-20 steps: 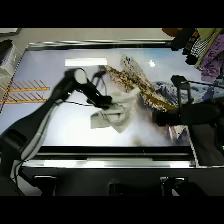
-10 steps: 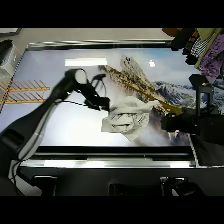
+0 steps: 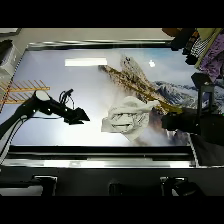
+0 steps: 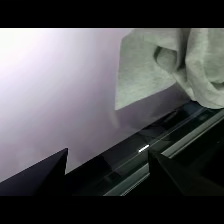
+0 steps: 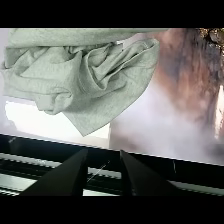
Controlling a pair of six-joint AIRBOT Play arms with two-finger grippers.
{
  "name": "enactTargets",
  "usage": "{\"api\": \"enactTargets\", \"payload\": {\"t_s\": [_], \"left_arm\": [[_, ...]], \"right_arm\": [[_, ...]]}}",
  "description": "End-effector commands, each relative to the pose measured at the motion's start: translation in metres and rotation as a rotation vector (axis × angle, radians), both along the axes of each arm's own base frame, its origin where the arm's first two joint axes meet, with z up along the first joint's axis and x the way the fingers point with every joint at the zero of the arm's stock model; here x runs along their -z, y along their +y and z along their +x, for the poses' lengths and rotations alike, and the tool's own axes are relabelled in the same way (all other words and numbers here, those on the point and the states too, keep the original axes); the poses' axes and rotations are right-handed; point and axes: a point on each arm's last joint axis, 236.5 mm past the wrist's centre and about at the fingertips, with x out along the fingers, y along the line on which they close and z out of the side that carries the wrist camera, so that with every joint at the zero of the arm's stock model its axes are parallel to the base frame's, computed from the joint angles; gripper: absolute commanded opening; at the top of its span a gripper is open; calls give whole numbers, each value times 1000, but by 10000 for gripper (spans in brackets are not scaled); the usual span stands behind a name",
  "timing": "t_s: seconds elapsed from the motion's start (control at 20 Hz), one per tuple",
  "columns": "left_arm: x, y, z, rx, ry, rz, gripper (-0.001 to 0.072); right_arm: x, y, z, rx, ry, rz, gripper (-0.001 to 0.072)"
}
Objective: Fold the clothes and pants, and hang the long-sleeved shirts on hangers.
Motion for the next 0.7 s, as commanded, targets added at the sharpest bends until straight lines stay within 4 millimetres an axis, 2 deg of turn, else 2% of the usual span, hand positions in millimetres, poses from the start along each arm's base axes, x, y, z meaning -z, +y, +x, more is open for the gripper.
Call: {"api": "enactTargets", "payload": {"t_s": [0.0,0.1,0.25,0.6,0.65], "left_arm": [[28,-18,-15,-127,-15,-136,564],[43,-30,-22,-109,-16,-103,564],[57,-47,-21,-99,-51,-61,564],[74,-72,-24,-114,-51,-42,561],[76,-74,-23,-115,-62,-33,528]], "right_arm": [[-1,3,-1,20,8,24,276],[0,3,-2,41,20,40,276],[-1,6,-2,65,32,68,276],[-2,12,-4,84,49,111,276],[-3,12,-3,85,44,112,277]]}}
